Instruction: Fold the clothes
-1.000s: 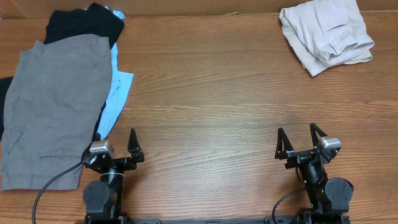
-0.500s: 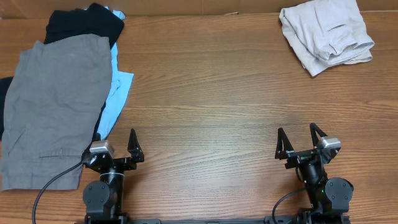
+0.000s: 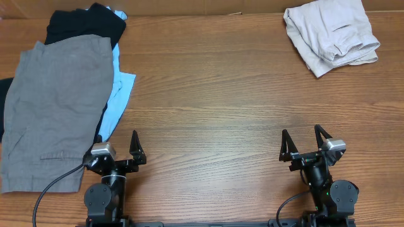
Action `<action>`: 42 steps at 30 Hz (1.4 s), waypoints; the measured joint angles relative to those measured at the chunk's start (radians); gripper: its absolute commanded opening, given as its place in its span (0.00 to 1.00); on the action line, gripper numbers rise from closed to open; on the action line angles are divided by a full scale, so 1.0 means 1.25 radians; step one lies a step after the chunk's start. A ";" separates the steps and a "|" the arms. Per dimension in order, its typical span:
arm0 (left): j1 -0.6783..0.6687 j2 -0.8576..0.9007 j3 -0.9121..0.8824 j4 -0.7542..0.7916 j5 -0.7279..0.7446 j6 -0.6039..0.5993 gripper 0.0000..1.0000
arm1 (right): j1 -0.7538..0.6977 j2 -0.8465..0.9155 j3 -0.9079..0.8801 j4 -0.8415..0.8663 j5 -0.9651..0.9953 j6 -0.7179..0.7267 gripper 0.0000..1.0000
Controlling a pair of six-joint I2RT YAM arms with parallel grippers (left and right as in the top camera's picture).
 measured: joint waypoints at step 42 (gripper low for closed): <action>0.000 0.000 0.000 0.038 -0.006 0.001 1.00 | 0.000 0.000 0.000 0.040 -0.029 0.000 1.00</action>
